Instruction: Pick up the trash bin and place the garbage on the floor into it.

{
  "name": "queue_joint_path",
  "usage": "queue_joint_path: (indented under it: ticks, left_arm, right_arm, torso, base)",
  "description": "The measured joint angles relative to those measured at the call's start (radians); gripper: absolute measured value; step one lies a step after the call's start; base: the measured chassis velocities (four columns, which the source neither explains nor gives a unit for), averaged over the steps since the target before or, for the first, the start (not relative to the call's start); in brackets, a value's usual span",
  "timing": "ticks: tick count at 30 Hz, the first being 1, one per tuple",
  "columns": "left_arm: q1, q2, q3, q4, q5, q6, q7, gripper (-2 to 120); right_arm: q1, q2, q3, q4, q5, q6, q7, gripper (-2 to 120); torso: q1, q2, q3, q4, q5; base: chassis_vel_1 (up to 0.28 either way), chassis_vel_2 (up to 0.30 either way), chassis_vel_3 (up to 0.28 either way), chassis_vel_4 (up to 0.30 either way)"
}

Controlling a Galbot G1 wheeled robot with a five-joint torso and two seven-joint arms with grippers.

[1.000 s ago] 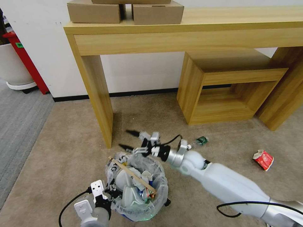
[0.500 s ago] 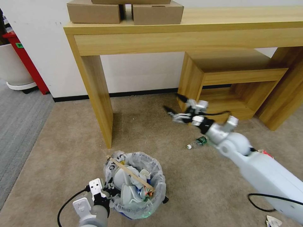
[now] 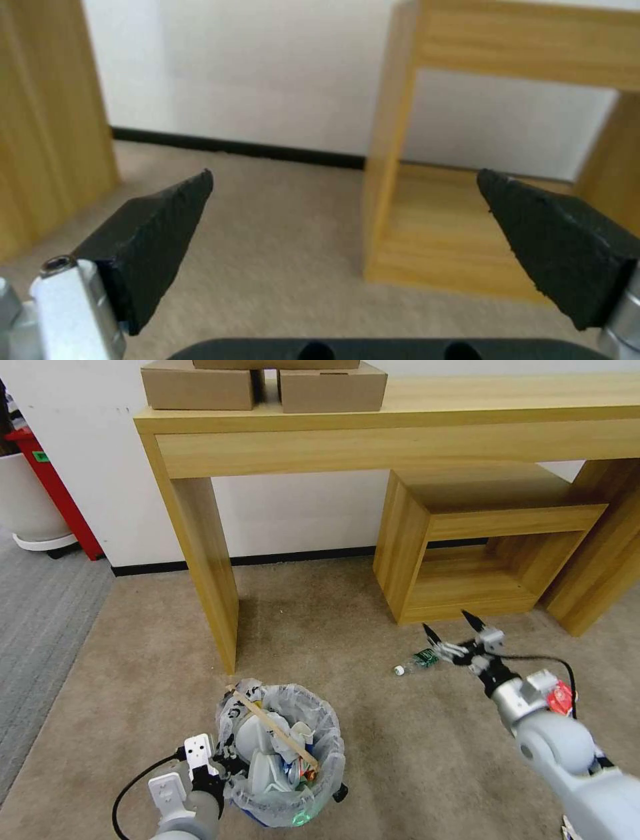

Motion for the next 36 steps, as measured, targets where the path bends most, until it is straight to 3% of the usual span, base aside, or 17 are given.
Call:
queue_joint_path:
  ticks: [6, 20, 30, 36]
  left_arm:
    - [-0.030, 0.033, -0.008, -0.001, -0.029, -0.014, 0.005, 0]
    - [-0.035, 0.040, -0.010, -0.007, -0.024, -0.030, 0.018, 0]
    - [-0.037, 0.038, 0.004, -0.002, -0.010, -0.041, 0.016, 0]
    - [-0.039, 0.038, 0.023, 0.004, -0.004, -0.044, 0.017, 0]
  right_arm:
    - [-0.060, 0.021, 0.070, 0.009, -0.013, 0.012, -0.016, 100]
    - [-0.101, 0.082, 0.143, -0.003, -0.085, 0.033, -0.013, 100]
    - [-0.216, 0.284, 0.320, 0.015, -0.118, 0.091, -0.017, 100]
    - [-0.243, 0.323, 0.349, 0.017, -0.136, 0.116, -0.032, 100]
  torso:
    - [0.000, 0.000, 0.000, 0.0001, -0.0002]
    - [0.000, 0.000, 0.000, 0.0002, 0.0000]
    - [0.000, 0.000, 0.000, 0.0000, 0.0001]
    - [0.000, 0.000, 0.000, 0.0001, -0.0001]
  base:
    - [0.000, 0.000, 0.000, 0.000]
    - [0.000, 0.000, 0.000, 0.000]
    - [0.000, 0.000, 0.000, 0.000]
    - [0.000, 0.000, 0.000, 0.000]
